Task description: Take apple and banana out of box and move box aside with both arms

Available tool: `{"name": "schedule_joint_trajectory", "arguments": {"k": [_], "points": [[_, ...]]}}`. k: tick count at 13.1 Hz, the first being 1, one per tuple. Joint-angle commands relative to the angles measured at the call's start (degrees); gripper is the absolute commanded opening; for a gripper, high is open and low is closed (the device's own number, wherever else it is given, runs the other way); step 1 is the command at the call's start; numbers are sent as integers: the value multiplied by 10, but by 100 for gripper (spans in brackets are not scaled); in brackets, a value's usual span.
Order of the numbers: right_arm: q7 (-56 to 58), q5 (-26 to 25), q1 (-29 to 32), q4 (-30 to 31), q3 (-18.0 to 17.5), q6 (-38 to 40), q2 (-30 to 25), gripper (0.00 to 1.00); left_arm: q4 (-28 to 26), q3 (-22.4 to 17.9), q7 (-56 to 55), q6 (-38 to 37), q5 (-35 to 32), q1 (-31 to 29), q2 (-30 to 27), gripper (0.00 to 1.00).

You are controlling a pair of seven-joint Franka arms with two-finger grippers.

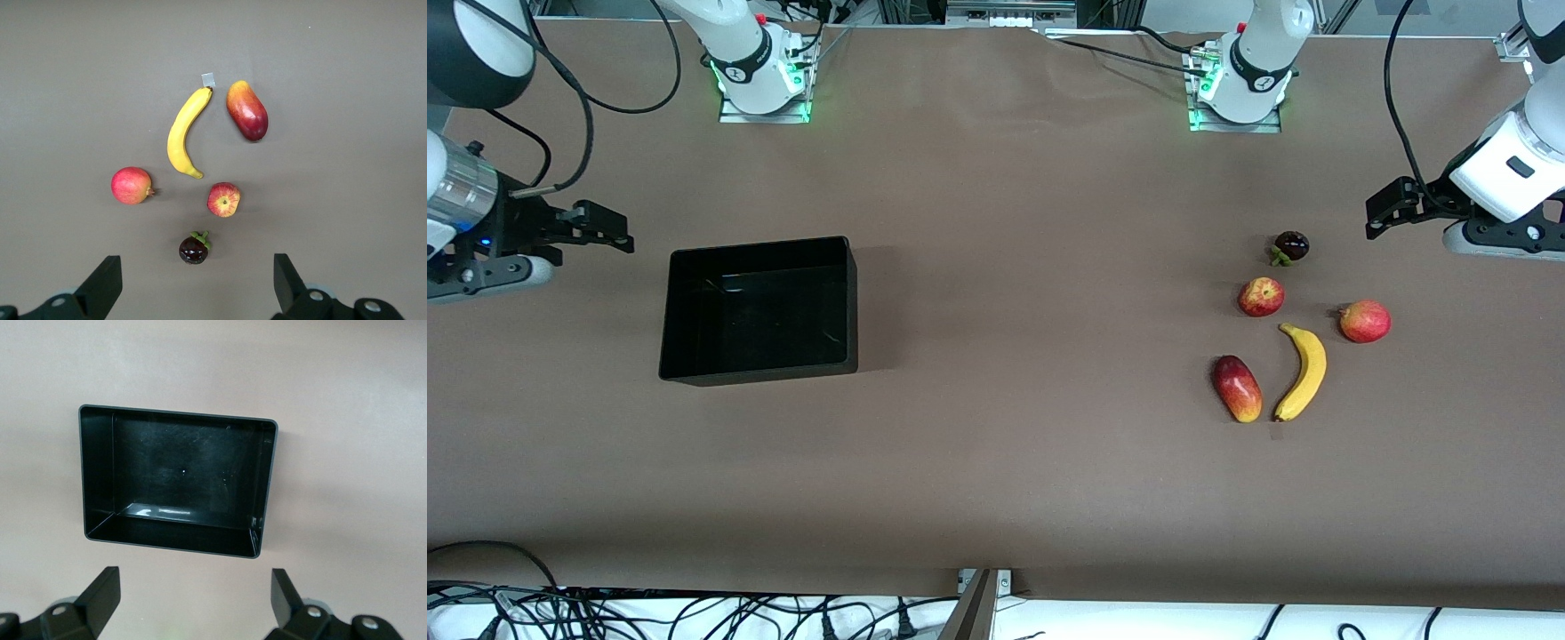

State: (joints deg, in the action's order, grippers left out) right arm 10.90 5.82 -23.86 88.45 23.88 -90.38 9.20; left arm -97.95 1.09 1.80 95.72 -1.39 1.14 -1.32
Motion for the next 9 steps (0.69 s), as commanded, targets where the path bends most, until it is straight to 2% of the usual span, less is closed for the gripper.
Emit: {"name": "schedule_joint_trajectory", "arguments": {"k": [1,3,5,6,7,9], "points": [[-12,-8,-4,17,-10,-13,-7,100,21,-2,13,-13,-12,4,10,100],[-52,-18,24,50,-57,-17,-46,100,21,-2,13,-13,-12,4,10,100],[-68,-35,101,67,-153,-9,-87,100,21,-2,13,-13,-15,4,10,100],[-69,-35,135,74,-190,-5,-104,100,21,-2,13,-13,-15,4,10,100],[-69,-36,152,82,-211,-1,-119,100,21,-2,13,-13,-15,4,10,100],[-66,-37,162,82,-216,6,-127,100,21,-1,13,-13,-15,4,10,100]]}}
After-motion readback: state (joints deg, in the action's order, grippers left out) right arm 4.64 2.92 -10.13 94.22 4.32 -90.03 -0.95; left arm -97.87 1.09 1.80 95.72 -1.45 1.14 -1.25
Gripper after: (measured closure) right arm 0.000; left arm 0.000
